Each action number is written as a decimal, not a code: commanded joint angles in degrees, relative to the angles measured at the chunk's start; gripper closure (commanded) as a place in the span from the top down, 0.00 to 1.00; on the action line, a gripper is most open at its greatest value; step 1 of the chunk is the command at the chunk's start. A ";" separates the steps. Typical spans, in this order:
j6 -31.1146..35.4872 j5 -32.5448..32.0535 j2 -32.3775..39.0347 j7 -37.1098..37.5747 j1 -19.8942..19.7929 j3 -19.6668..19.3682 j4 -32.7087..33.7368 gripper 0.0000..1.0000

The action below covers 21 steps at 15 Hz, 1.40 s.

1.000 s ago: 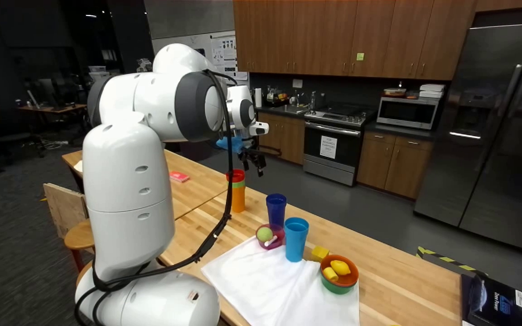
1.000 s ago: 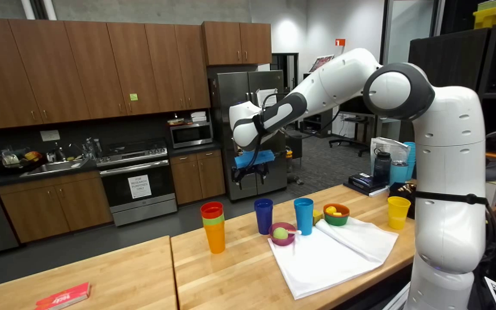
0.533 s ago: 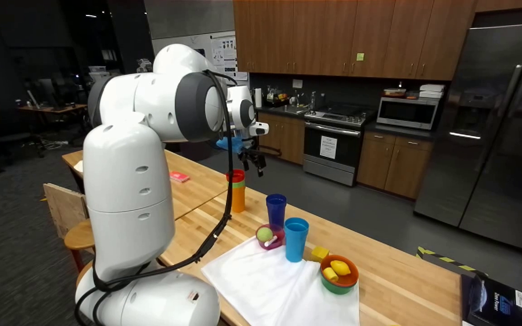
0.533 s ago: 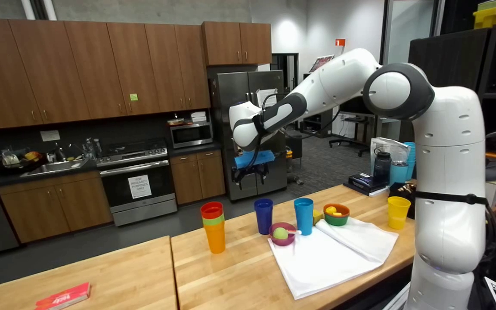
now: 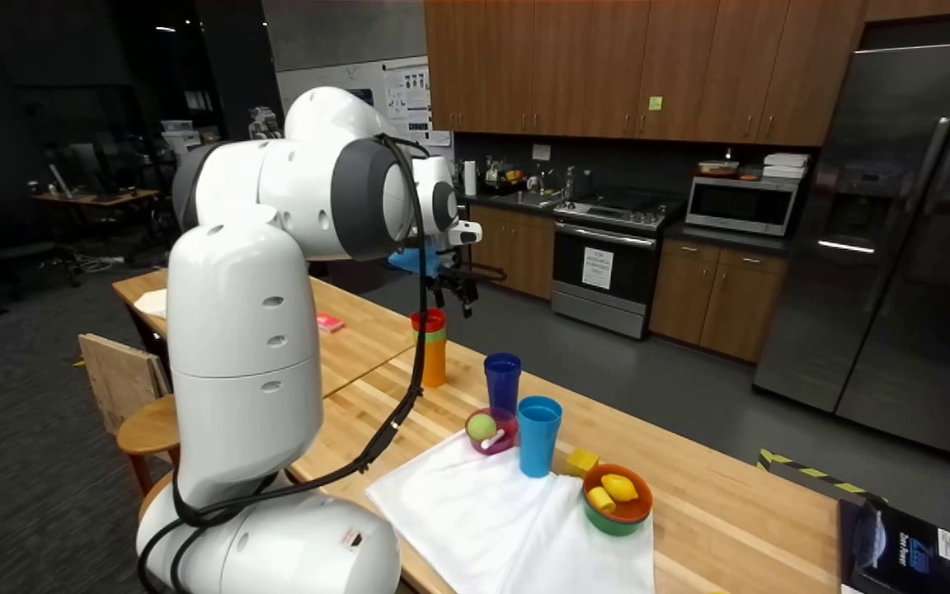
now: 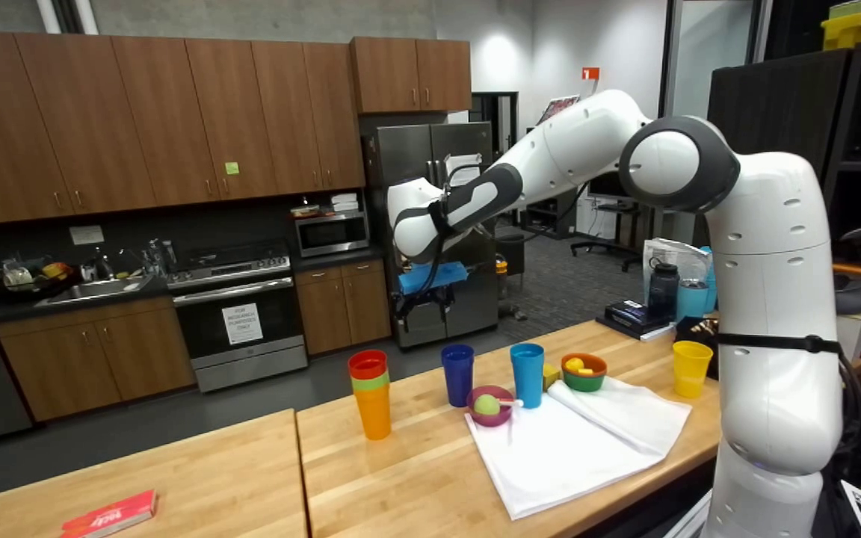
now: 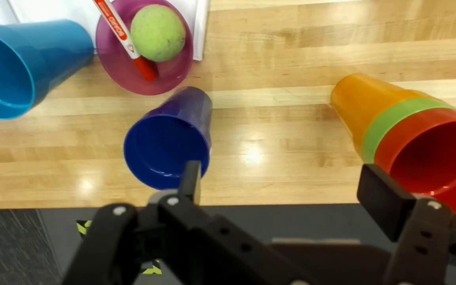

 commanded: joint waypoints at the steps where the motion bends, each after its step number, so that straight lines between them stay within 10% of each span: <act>1: -1.05 6.44 4.04 -6.36 0.00 1.56 6.77 1.00; 6: -1.49 16.54 7.97 -11.26 0.17 2.49 12.31 1.00; 21: -2.87 9.42 14.06 -8.83 4.14 -0.11 13.63 1.00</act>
